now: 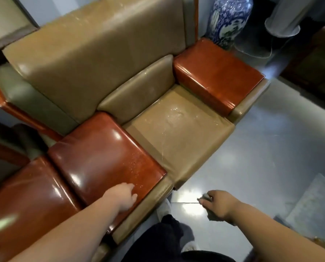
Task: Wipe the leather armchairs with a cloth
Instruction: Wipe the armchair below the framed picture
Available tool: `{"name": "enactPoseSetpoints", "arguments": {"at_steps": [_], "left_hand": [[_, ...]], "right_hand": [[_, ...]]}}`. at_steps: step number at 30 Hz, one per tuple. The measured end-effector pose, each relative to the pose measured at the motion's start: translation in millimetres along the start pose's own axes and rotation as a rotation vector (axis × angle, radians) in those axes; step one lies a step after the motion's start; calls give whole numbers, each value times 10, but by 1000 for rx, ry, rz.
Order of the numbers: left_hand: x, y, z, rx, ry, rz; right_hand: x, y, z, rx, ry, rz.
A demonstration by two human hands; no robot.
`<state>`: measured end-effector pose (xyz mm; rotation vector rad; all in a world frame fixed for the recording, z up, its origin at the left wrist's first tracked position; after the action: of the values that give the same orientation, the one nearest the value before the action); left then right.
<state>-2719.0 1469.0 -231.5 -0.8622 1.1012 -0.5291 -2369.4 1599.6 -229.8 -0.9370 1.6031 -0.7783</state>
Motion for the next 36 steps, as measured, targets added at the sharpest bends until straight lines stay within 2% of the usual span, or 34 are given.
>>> {"name": "enactPoseSetpoints", "arguments": {"at_steps": [6, 10, 12, 14, 17, 21, 24, 26, 31, 34, 36], "left_hand": [[-460, 653, 92, 14, -36, 67], [-498, 1099, 297, 28, -104, 158], [-497, 1354, 360, 13, -124, 256], [-480, 1634, 356, -11, -137, 343], [-393, 2025, 249, -51, -45, 388], [-366, 2337, 213, -90, 95, 454], [-379, 2328, 253, -92, 106, 591], [-375, 2321, 253, -63, 92, 626], [-440, 2274, 270, -26, 57, 659], [-467, 2244, 279, 4, 32, 711], [-473, 2225, 272, 14, 28, 733]], "right_hand": [[-108, 681, -223, 43, 71, -24], [-142, 1251, -444, 3, -85, -54], [-131, 1583, -708, -106, -212, -86], [-147, 1974, -942, -157, -181, -60], [-127, 2587, -1318, -219, -105, 31], [74, 3111, -1698, -445, -322, 217], [489, 3305, -1630, -615, -602, 300], [716, 3277, -1478, -748, -657, 327], [1021, 2918, -988, -1130, -840, 210], [794, 3113, -1374, -1157, -876, 249], [523, 3451, -1958, -1019, -817, 352]]}}
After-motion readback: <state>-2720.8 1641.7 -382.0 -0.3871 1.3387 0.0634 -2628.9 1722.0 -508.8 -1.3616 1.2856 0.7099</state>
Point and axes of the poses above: each hand's wrist, its own y-axis towards the middle knuckle, its own x-axis out of the palm, z = x × y, the point moved 10 cm from there along y, towards the middle knuckle, and after that the axes turned 7 degrees about x, right-handed, at the moved point
